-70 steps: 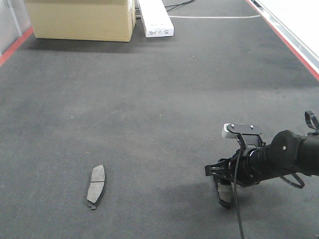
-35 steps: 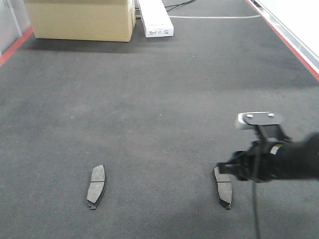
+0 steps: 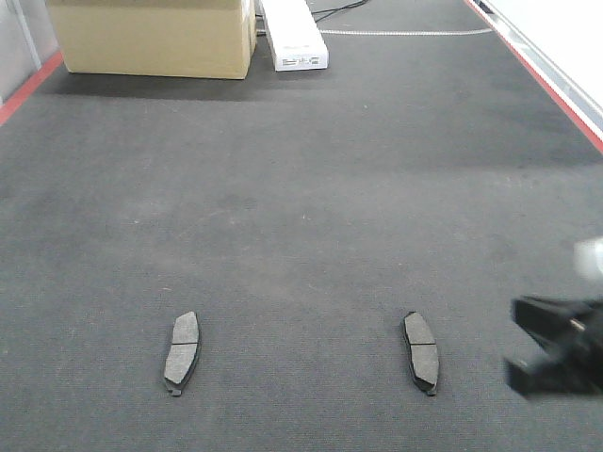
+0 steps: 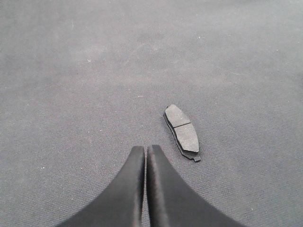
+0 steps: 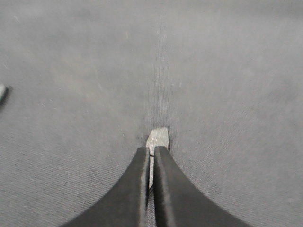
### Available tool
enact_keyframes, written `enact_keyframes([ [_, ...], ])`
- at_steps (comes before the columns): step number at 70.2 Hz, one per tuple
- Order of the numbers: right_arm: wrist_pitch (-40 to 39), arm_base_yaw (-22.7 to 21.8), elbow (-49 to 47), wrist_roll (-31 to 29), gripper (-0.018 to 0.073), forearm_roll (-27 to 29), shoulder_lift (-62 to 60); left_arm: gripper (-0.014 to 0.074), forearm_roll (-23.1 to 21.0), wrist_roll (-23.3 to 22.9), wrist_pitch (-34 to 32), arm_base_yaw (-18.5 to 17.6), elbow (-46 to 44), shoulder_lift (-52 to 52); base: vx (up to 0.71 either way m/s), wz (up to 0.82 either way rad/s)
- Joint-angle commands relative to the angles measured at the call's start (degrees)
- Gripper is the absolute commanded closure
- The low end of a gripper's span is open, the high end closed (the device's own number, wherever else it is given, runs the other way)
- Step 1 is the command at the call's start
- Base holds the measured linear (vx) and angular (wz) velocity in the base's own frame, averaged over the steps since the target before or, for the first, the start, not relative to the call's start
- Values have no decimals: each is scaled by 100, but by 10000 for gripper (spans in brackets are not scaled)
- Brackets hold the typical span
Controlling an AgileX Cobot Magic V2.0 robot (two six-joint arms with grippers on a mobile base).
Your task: Move and align brake pads A on conveyor
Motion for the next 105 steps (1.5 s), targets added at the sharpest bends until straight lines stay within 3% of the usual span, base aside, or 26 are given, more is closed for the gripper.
enact_keyframes([
  [1, -367, -17, 125, -60, 561, -24, -654, 603, 8, -40, -398, -31, -154, 38, 0, 0],
  [25, -258, -17, 510, -55, 559, -13, -2108, 603, 8, -40, -398, -31, -154, 38, 0, 0],
  [105, -275, -17, 510, -55, 559, -2, -2123, 603, 8, -40, -398, -31, -154, 38, 0, 0],
])
